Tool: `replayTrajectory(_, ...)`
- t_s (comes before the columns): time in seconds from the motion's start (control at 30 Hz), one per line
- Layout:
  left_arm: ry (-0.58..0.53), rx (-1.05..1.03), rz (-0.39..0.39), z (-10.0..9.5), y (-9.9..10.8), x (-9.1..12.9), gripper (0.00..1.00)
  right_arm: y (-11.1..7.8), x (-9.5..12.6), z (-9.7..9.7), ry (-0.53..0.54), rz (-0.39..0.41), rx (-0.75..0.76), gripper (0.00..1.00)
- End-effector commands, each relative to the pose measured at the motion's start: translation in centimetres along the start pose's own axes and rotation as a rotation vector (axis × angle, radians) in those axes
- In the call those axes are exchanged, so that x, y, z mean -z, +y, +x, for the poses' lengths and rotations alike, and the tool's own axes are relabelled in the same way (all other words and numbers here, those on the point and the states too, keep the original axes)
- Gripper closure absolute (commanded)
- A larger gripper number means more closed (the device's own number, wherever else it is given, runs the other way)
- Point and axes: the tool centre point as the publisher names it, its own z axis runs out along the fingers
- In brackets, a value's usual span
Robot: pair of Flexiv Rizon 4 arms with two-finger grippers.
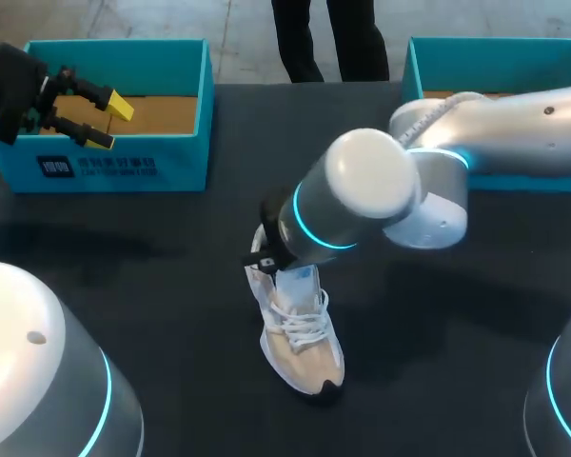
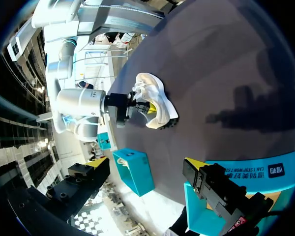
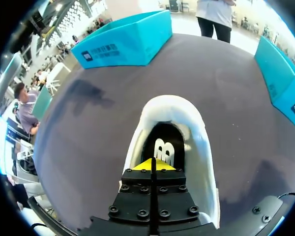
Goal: Take the shoe out of the shoebox, open the shoe tongue, remove and reinsert the insole, then place the shoe into the shoebox
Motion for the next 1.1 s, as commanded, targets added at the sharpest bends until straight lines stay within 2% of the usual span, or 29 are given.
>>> replayTrajectory(0.03, 0.002, -0.001, -0.001, 0.0, -0.1, 0.0, 0.0, 0.1, -1.2, -0.5, 0.069, 0.019, 0.001, 1.0)
replayTrajectory(0.4, 0.002, -0.001, -0.001, 0.0, -0.1, 0.0, 0.0, 0.7, -1.6, 0.0, 0.1, 0.046, 0.03, 1.0)
replayTrajectory(0.87, 0.002, -0.001, -0.001, 0.0, -0.1, 0.0, 0.0, -0.2, -3.5, 0.6, 0.077, 0.117, 0.033, 1.0)
replayTrajectory(0.97, 0.002, -0.001, -0.001, 0.0, -0.1, 0.0, 0.0, -0.4, -3.8, 0.6, 0.055, 0.131, 0.034, 1.0)
replayTrajectory(1.1, 0.002, -0.001, -0.001, 0.0, -0.1, 0.0, 0.0, -0.4, -4.0, 0.5, -0.044, 0.16, 0.041, 1.0)
